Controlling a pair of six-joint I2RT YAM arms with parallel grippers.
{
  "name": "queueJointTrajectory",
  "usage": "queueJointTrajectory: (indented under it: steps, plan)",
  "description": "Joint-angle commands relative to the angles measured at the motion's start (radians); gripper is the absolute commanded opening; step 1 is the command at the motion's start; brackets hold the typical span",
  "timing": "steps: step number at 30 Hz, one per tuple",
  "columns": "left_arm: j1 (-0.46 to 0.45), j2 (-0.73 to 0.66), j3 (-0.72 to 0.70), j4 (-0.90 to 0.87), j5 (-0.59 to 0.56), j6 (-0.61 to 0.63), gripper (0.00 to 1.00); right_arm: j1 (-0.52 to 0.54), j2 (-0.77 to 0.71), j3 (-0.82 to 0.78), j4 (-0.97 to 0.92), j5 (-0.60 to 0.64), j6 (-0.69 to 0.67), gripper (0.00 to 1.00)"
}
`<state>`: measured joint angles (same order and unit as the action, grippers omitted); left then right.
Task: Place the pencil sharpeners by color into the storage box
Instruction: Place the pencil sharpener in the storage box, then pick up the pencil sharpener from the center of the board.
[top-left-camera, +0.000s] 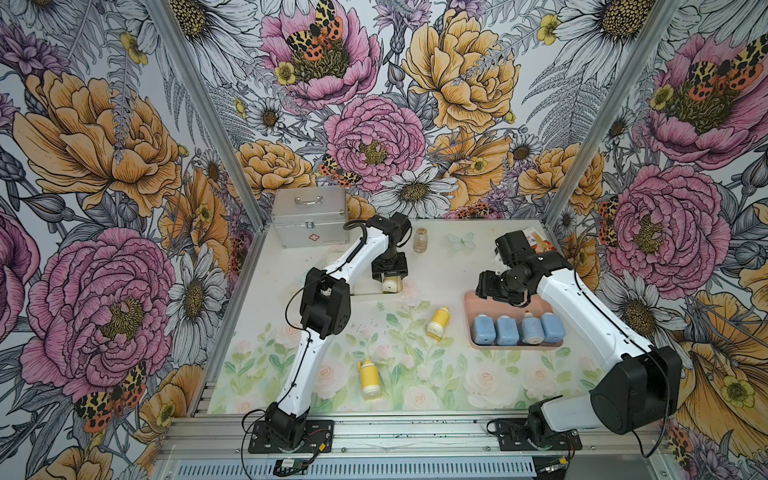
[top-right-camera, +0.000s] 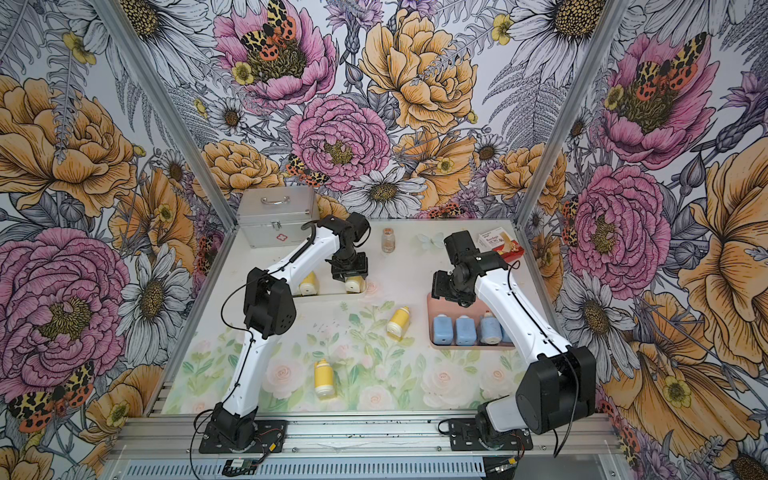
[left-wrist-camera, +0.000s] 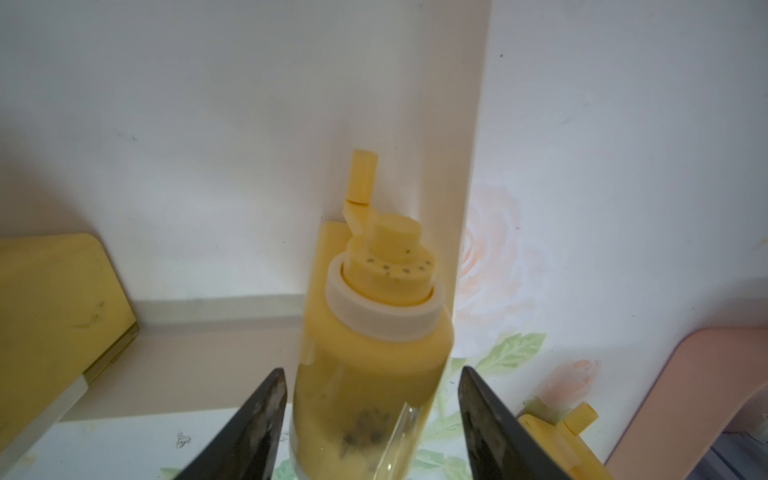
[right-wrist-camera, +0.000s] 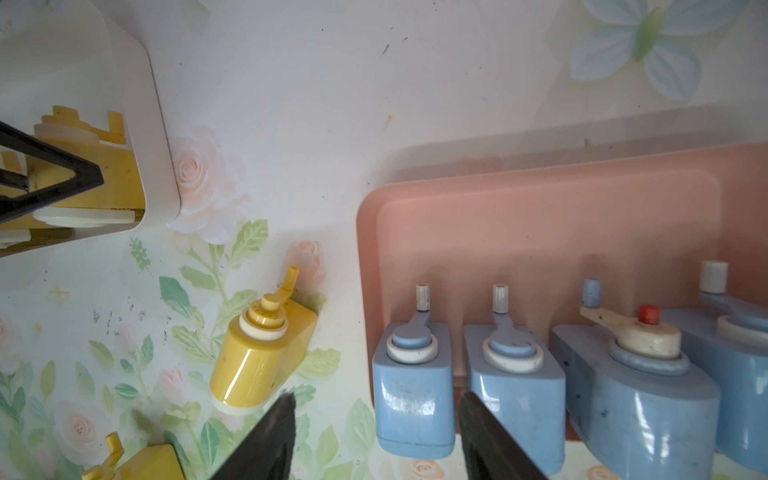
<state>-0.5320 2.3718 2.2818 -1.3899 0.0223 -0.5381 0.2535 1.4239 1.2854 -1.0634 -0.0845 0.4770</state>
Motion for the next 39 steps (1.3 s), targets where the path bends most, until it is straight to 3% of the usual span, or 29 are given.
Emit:
queueJointTrajectory:
  steps: [1,11,21,31,39]
  plan:
    - [-0.003,-0.074,-0.019,0.008,-0.037,-0.022,0.66,-0.007,-0.006,-0.004,0.014,-0.014,-0.015,0.64]
    - [-0.01,-0.23,-0.109,0.008,-0.085,-0.021,0.66,-0.006,-0.014,-0.003,0.014,-0.021,-0.015,0.64]
    - [-0.085,-0.609,-0.459,0.007,-0.144,-0.068,0.69,0.002,-0.008,-0.003,0.014,-0.028,-0.032,0.64]
    - [-0.222,-0.968,-0.851,0.009,-0.173,-0.262,0.73,0.019,0.022,0.025,0.014,-0.029,-0.044,0.64]
    - [-0.36,-1.123,-1.031,0.008,-0.165,-0.441,0.74,0.047,0.053,0.051,0.014,-0.026,-0.05,0.64]
